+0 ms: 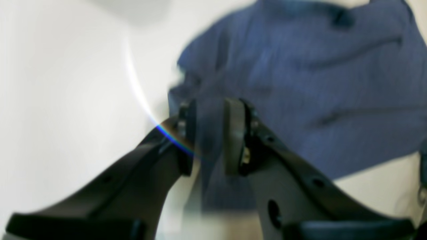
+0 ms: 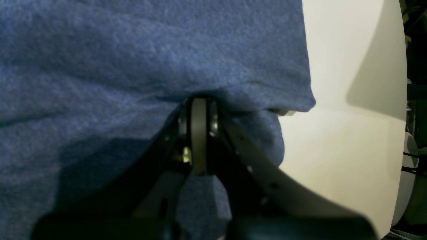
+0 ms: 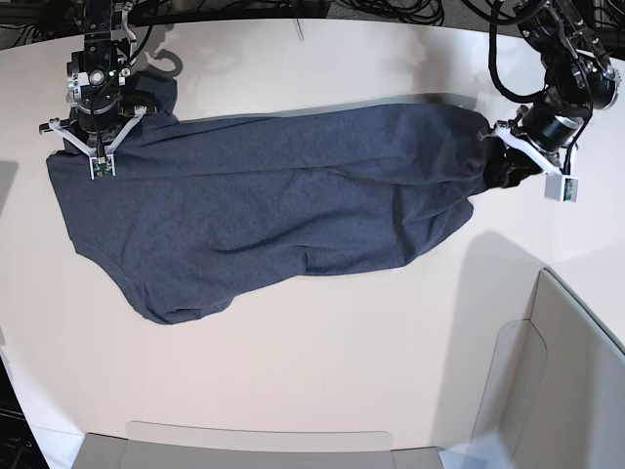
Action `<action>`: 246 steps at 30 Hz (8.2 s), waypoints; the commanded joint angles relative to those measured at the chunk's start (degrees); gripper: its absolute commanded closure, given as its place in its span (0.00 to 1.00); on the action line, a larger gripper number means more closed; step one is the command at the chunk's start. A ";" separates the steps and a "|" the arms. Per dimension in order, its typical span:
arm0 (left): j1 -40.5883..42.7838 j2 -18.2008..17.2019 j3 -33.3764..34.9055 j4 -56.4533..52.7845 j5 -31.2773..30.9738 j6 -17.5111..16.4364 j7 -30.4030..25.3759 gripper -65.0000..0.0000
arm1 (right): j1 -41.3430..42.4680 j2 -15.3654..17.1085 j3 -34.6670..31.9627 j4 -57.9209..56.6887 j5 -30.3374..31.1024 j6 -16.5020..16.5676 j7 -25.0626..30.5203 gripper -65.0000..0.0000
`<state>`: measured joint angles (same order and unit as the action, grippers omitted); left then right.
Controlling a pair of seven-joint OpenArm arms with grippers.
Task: Layout the t-shirt on the table in an organized manner, then fold the t-shirt properly
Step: 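Hold the shirt edge with the left gripper while the right gripper shifts along the collar, then drag the shirt fabric with the left gripper toward the right gripper, then lower the right gripper onto the shirt body and press it flat, then release the shirt with the left gripper and regrasp the fabric edge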
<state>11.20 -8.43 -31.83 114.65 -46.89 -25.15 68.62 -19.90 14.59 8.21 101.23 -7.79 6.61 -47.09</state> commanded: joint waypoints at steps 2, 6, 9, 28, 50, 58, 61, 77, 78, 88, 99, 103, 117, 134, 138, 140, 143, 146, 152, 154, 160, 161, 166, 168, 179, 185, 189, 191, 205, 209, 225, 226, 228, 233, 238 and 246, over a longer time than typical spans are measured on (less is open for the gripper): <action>-3.33 -0.59 2.96 -1.38 -1.41 -0.13 -2.73 0.78 | -1.07 0.49 -1.39 -0.35 0.63 0.90 -4.38 1.00; -4.12 -0.67 4.80 -4.01 -1.33 -0.13 -2.64 0.78 | -1.07 2.42 -5.00 -0.35 0.63 0.90 -4.38 1.00; -1.05 -1.11 3.13 -4.98 -1.33 -0.13 -3.08 0.78 | -1.59 2.86 -5.53 -0.44 0.63 0.90 -4.38 1.00; 14.07 -1.11 0.85 -0.15 -1.41 -0.22 -3.26 0.79 | -3.53 3.21 -11.15 13.01 0.63 0.90 -4.47 1.00; -2.98 -1.02 19.04 -15.53 21.62 4.97 -4.75 0.99 | -12.14 15.78 -11.42 13.01 0.63 0.90 -11.85 1.00; -7.03 -1.20 18.43 -20.19 29.71 5.23 -9.06 0.99 | -14.60 22.90 -11.42 13.19 0.72 0.90 -11.94 1.00; -8.26 -1.20 18.43 -20.19 30.06 5.23 -9.06 0.99 | -15.48 24.66 -11.42 13.45 0.80 0.90 -11.94 1.00; -6.32 2.05 18.87 -6.47 29.80 4.97 -8.44 0.99 | -8.80 15.70 -15.11 16.35 0.72 0.99 -11.59 1.00; -5.88 2.32 18.87 -4.98 29.80 4.88 -8.44 0.99 | -7.84 14.55 -16.08 16.35 0.72 0.90 -11.59 1.00; -5.88 2.58 21.33 -4.01 30.15 5.06 -8.44 0.98 | -3.79 11.56 -30.67 16.18 0.63 0.90 -11.94 1.00; -17.93 2.58 30.03 -22.91 30.23 5.23 -8.71 0.98 | -6.78 13.32 -34.36 16.00 0.54 0.64 -12.03 1.00; -22.41 2.49 30.21 -30.83 30.23 5.23 -8.97 0.98 | -8.45 16.49 -35.59 16.00 0.54 0.64 -12.03 1.00; -29.88 1.09 30.30 -44.28 30.32 5.32 -16.36 0.98 | -11.70 25.45 -35.59 16.00 0.80 0.82 -12.03 1.00; -40.78 1.17 47.09 -70.39 30.32 5.32 -18.99 0.98 | -9.51 32.66 -40.60 16.00 0.72 0.99 -12.03 1.00; -41.22 1.26 50.16 -70.74 30.32 5.41 -18.82 0.98 | -9.51 32.66 -40.60 16.00 0.72 0.99 -11.94 1.00; -41.22 1.26 49.90 -69.95 29.97 5.41 -18.47 0.98 | -9.42 32.58 -40.16 16.00 0.63 0.90 -11.68 1.00; -38.94 1.00 47.35 -59.84 29.88 5.32 -15.92 0.98 | -7.04 32.31 -40.08 16.09 0.63 0.55 -11.59 1.00; -32.78 1.00 39.35 -46.47 29.88 5.06 -10.20 0.98 | -5.02 31.08 -40.08 16.09 0.63 0.47 -11.59 1.00; -23.47 1.09 32.05 -23.79 30.06 4.97 -1.50 0.98 | 1.40 23.43 -40.08 16.09 0.63 0.47 -11.77 1.00; -19.86 1.00 30.82 -18.34 30.15 4.97 -0.62 0.98 | 2.98 20.80 -40.08 16.09 0.63 0.47 -11.85 1.00; -12.04 1.00 25.11 -9.11 30.15 4.97 -0.27 0.94 | 4.82 16.49 -40.51 16.09 0.63 0.47 -11.94 1.00; -11.25 1.00 23.97 -8.15 30.15 4.97 -0.27 0.91 | 4.91 16.22 -40.51 16.18 0.63 0.47 -11.94 1.00; -5.97 1.44 17.55 -4.28 29.97 4.97 -0.71 0.78 | 5.88 14.64 -40.25 16.35 0.63 0.47 -11.94 1.00; -4.83 1.88 15.61 -2.96 29.88 4.97 -0.71 0.77 | 6.58 14.11 -40.25 16.35 0.63 0.47 -11.94 1.00; -0.26 2.32 3.66 -0.76 29.80 4.88 -0.88 0.77 | 9.48 11.74 -39.99 16.44 0.63 0.47 -11.59 1.00; 1.06 3.46 2.34 -1.02 29.71 4.88 -0.62 0.77 | 12.03 10.16 -39.99 16.53 0.63 0.47 -11.59 1.00; 1.59 5.04 2.25 -1.02 26.37 4.88 -0.62 0.77 | 14.14 8.75 -39.90 16.53 0.63 0.47 -11.85 1.00; 1.59 5.22 2.25 -1.11 23.73 4.88 -0.36 0.77 | 14.76 7.78 -38.41 16.53 0.63 0.47 -11.85 1.00; 0.01 5.04 2.08 -7.09 21.36 5.06 -0.62 0.73 | 14.93 -2.94 -16.43 16.35 0.63 0.47 -11.59 1.00; -2.19 4.95 2.08 -12.19 21.27 4.88 -0.80 0.64 | 14.76 -2.68 -15.99 16.35 0.63 0.47 -11.59 1.00; -2.72 4.95 2.08 -11.31 17.40 0.84 -0.80 0.58 | 14.85 -2.59 -15.99 16.09 0.63 0.47 -11.59 1.00; -2.63 4.95 2.08 -11.31 16.61 0.75 -0.80 0.58 | 14.85 -2.59 -15.99 16.09 0.63 0.47 -11.59 1.00; -2.63 4.87 2.34 -11.31 16.26 0.66 -0.80 0.59 | 14.76 -2.50 -15.99 16.09 0.63 0.47 -11.59 1.00; -2.98 4.87 2.60 -11.31 16.26 0.57 -0.80 0.97 | 14.67 -2.68 -15.99 16.09 0.63 0.47 -11.59 1.00; -6.41 4.87 2.87 -9.73 16.26 0.57 -0.18 1.00 | 14.49 -2.68 -15.99 16.09 0.63 0.47 -11.59 1.00; -14.23 5.30 15.70 -6.56 16.26 0.57 3.16 1.00 | 13.70 -2.50 -15.99 16.00 0.63 0.47 -11.59 1.00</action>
<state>-1.80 -2.72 -16.08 106.98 -29.63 -24.27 73.01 -6.98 11.73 -7.97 116.33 -6.74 7.31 -59.81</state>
